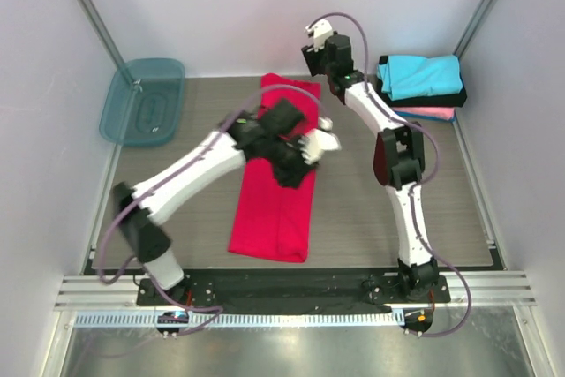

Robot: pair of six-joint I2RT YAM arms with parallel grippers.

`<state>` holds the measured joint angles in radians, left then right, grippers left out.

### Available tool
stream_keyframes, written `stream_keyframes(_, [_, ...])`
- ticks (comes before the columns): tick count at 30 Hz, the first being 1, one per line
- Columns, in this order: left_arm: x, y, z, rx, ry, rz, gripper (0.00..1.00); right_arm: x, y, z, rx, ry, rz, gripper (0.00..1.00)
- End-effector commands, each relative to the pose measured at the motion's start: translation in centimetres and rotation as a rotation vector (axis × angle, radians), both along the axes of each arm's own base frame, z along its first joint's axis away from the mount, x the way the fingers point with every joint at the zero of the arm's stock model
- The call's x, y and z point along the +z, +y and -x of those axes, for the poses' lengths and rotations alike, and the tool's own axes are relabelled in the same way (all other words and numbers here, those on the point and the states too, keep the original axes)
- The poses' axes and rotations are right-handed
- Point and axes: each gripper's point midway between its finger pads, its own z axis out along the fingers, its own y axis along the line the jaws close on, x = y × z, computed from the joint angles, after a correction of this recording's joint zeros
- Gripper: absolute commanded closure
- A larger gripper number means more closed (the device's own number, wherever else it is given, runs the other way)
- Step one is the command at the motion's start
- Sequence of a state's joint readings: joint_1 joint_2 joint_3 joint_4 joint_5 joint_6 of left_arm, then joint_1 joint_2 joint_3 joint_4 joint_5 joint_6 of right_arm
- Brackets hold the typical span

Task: Fold and stack the t-shirts
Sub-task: Fold the tshirt

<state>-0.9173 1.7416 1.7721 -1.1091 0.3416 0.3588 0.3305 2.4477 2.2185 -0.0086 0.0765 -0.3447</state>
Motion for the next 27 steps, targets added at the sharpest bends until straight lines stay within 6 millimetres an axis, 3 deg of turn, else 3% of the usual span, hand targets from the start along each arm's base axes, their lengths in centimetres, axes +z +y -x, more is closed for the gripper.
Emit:
stream_keyframes(1, [0.5,4.1,-3.6,0.267,0.013,0.046,0.69,7.2,-1.8,3.7,-0.013,0.022,-0.153,0.31])
stream_keyframes(2, [0.0,4.7,-3.9,0.316,0.053,0.051,0.69,4.7,-2.0,4.6,-0.014,0.100,-0.151,0.31])
stream_keyframes(4, [-1.9,6.7,-4.3,0.397,0.164,0.043,0.72,1.5,-0.8,7.0,0.071,0.258,-0.193,0.35])
stream_keyframes(6, [-3.2,7.8,-5.0,0.476,0.255,0.058,0.75,-2.0,-0.5,9.0,0.099,0.397,-0.220,0.39])
stream_keyframes(8, [-4.9,8.1,-4.4,0.492,0.344,0.074,0.79,-5.1,0.2,10.6,0.132,0.512,-0.287,0.40])
stream_keyframes(11, [-7.9,8.7,-4.3,0.533,0.427,0.057,0.83,-8.2,1.5,12.5,0.205,0.624,-0.339,0.40])
stream_keyframes(17, [-13.6,9.4,-3.9,0.572,0.515,-0.010,0.87,-12.7,2.5,12.7,0.229,0.718,-0.360,0.42])
stream_keyframes(22, [-15.8,9.3,-3.3,0.588,0.581,-0.038,0.88,-14.5,2.7,11.8,0.216,0.725,-0.351,0.43])
stream_keyframes(24, [-16.4,9.2,-3.1,0.595,0.608,-0.048,0.88,-14.8,2.7,11.5,0.197,0.730,-0.362,0.48])
stream_keyframes(27, [-17.5,9.1,-3.1,0.604,0.640,-0.068,0.88,-16.2,2.9,11.2,0.206,0.742,-0.356,0.69])
